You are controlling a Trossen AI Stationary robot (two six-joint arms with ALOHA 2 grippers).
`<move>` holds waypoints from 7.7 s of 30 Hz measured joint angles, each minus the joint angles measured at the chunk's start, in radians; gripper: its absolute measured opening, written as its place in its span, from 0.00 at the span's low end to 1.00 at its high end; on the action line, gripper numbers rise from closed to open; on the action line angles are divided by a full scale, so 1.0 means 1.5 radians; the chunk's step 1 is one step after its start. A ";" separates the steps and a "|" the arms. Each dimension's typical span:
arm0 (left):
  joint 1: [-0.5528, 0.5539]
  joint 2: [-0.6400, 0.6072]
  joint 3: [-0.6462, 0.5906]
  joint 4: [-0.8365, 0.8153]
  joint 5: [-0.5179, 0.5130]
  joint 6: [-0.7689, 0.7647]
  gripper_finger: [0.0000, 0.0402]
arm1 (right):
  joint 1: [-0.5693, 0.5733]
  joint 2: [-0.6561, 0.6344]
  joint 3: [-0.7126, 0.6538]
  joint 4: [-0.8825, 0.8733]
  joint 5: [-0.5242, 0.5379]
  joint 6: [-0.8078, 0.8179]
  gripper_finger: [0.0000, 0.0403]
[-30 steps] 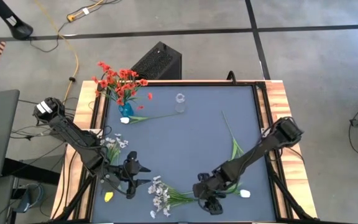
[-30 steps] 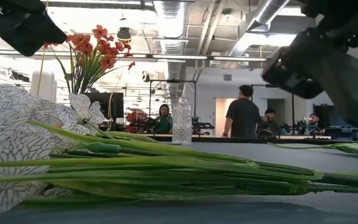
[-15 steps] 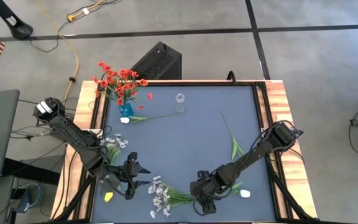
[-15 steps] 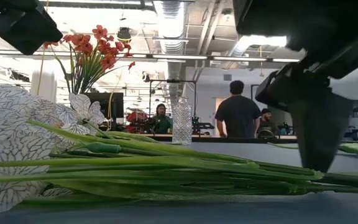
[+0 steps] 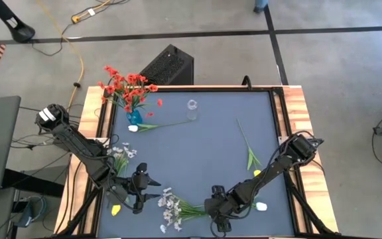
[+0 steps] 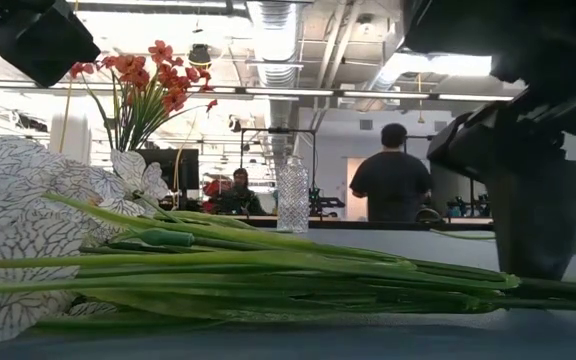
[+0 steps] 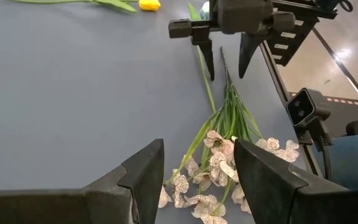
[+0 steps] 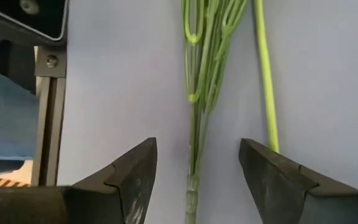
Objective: Sort flowers into vase by color
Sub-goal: Move the white flowers to the center of the table, then put the left yellow tulip into the blue vase
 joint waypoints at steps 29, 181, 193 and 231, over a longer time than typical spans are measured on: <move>-0.010 0.000 0.000 0.006 0.018 -0.031 0.45 | -0.065 -0.172 -0.001 0.013 0.053 -0.109 0.07; 0.181 -0.002 0.083 -0.199 0.226 -0.339 0.00 | -0.080 -0.238 -0.049 0.008 0.136 -0.541 0.53; 0.218 -0.001 0.083 -0.180 0.242 -0.326 0.00 | -0.113 -0.200 -0.049 0.262 0.223 -1.043 0.53; 0.219 -0.001 0.083 -0.160 0.223 -0.268 0.03 | -0.181 -0.092 -0.035 0.330 0.339 -1.150 0.07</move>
